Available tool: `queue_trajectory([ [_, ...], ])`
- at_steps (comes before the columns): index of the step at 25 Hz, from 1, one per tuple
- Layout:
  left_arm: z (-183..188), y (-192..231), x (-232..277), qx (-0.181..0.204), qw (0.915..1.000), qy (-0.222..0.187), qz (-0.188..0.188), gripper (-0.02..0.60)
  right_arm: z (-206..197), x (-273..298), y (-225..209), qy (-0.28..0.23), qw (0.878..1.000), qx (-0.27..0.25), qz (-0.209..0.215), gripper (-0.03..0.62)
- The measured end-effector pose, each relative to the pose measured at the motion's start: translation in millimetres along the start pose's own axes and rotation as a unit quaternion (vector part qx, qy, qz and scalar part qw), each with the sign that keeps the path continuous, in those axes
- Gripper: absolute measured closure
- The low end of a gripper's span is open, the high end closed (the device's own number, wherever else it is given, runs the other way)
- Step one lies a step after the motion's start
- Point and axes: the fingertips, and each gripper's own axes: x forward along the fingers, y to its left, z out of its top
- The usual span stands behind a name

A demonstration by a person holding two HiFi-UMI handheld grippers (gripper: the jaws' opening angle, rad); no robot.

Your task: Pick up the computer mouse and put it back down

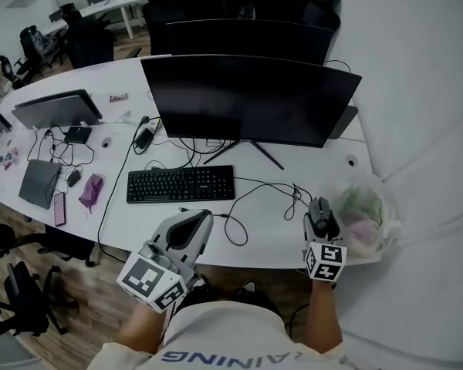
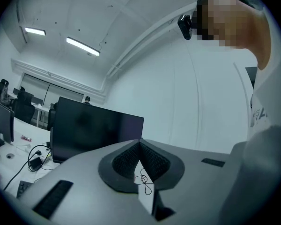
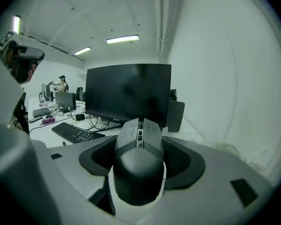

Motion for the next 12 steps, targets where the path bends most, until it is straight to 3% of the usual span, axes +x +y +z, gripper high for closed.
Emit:
queue_trajectory([
  [12, -30, -1, 27, -0.017, 0.9990, 0.040, 0.011, 0.577, -112, 36, -18, 0.115, 0.993, 0.008, 0.002, 0.287],
])
